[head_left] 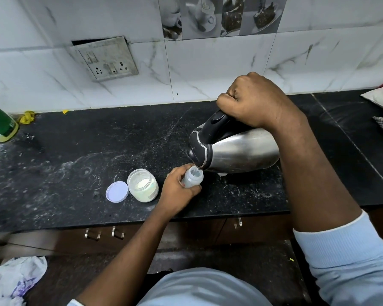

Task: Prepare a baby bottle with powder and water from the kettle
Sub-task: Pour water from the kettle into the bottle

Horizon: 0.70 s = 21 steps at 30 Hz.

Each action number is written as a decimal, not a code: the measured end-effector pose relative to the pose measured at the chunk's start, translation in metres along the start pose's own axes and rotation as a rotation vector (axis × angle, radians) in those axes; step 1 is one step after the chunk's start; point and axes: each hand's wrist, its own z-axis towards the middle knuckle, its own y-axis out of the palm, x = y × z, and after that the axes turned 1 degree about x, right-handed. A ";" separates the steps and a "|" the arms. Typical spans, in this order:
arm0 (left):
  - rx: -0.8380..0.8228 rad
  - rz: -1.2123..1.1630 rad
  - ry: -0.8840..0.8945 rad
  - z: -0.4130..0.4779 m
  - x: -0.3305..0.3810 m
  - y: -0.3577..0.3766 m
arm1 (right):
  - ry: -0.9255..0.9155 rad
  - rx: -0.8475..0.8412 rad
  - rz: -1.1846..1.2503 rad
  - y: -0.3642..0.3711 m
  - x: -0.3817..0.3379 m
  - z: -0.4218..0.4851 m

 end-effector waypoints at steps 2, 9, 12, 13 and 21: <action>-0.010 0.001 0.005 0.001 -0.001 0.000 | 0.002 -0.002 -0.002 0.001 0.001 0.000; -0.021 -0.001 0.010 0.003 -0.001 0.004 | 0.013 -0.016 -0.004 0.002 0.004 -0.001; -0.023 -0.001 0.013 0.003 0.000 0.005 | 0.014 -0.020 -0.005 0.000 0.005 -0.001; -0.025 -0.001 0.014 0.003 0.000 0.005 | 0.012 -0.020 -0.004 0.000 0.005 -0.002; -0.027 -0.009 0.020 0.002 -0.002 0.008 | 0.030 -0.028 0.017 -0.002 0.006 -0.004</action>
